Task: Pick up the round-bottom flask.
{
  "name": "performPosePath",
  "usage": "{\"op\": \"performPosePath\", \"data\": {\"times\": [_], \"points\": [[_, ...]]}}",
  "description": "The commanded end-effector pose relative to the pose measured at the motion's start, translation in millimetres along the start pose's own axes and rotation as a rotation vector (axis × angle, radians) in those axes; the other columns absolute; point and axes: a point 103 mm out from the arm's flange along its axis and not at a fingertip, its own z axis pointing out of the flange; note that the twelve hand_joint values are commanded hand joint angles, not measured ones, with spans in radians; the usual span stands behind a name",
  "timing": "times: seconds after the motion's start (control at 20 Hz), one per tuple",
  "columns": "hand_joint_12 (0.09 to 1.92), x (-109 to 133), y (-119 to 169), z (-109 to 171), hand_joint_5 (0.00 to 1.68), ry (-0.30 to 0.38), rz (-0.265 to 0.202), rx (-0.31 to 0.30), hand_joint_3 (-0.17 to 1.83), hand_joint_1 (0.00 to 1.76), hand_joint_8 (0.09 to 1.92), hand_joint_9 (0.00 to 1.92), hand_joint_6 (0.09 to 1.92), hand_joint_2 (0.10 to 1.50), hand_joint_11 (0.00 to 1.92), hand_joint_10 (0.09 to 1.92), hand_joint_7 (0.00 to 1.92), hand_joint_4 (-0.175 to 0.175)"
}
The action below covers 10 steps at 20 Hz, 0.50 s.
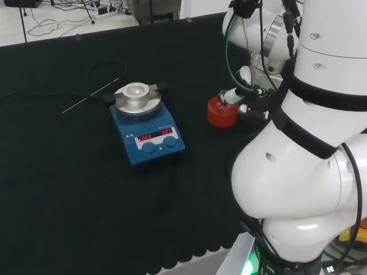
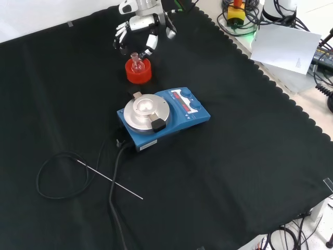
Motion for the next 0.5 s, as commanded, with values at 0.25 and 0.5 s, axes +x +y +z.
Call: {"op": "performPosePath", "data": {"times": [0.25,0.5], "points": [[1.39,11,-3,5,0.75,0.006,-0.023,0.010,0.59,0.87,0.75,0.54,0.82,0.62,0.19,0.69,0.35,-0.073],[1.39,22,-6,14,0.75,-0.026,-0.013,-0.002,0.59,0.87,0.75,0.54,0.83,0.62,0.19,0.69,0.35,-0.073]]}}
